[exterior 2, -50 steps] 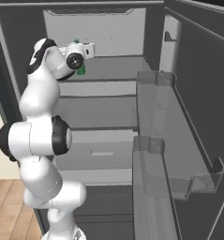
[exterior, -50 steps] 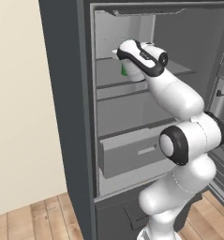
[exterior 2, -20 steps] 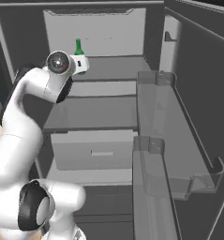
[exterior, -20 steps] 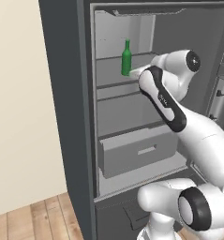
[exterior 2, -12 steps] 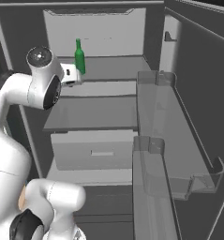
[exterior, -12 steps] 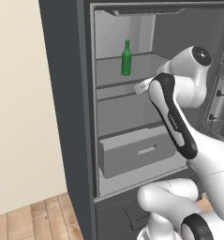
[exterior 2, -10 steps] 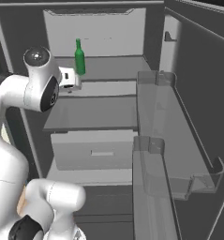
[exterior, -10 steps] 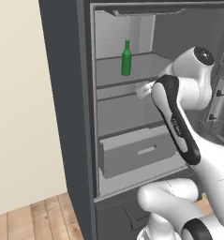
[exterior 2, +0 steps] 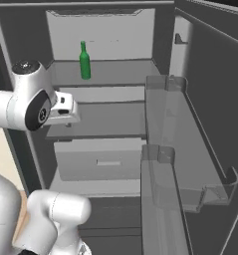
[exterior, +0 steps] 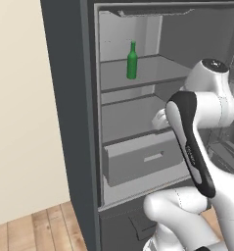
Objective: Place the beer on the top shelf of the fridge to keep it out of children's reach, and place the lemon and kiwi on lower shelves for easy access.
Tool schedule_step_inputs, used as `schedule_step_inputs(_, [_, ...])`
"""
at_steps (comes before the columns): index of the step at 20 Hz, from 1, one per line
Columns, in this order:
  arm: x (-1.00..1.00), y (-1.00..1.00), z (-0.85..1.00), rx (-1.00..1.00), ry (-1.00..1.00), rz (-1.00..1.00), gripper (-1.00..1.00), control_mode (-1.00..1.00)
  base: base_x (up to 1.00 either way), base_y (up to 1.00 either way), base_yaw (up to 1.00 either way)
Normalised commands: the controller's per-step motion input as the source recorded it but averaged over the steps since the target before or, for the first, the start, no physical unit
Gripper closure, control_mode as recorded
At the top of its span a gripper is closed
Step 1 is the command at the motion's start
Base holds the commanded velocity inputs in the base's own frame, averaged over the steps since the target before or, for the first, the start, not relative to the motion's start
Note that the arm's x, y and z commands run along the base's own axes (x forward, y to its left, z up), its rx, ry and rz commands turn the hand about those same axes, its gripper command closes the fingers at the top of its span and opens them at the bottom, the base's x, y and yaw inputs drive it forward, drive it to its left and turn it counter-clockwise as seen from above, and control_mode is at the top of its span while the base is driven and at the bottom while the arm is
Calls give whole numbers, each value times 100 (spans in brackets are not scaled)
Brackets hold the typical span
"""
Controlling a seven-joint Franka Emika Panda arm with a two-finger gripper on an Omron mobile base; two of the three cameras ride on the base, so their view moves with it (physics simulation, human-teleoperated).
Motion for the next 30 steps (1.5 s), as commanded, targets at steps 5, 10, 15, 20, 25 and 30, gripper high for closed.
schedule_step_inputs(5, [-23, 0, -15, 0, 5, -1, -100, -100, 0, 0, 0])
schedule_step_inputs(10, [-8, -1, -7, 0, 0, 0, -100, -100, 0, 0, 0])
schedule_step_inputs(15, [-2, 0, -2, 0, 0, 0, -100, 100, -29, 2, -7])
schedule_step_inputs(20, [0, 0, 0, 0, 0, 0, -100, 100, -72, 15, -27])
schedule_step_inputs(25, [0, 0, 0, 0, 0, 0, -100, 100, -89, 60, -38])
schedule_step_inputs(30, [0, 0, 0, 0, 0, 0, -100, 100, -93, 59, -47])
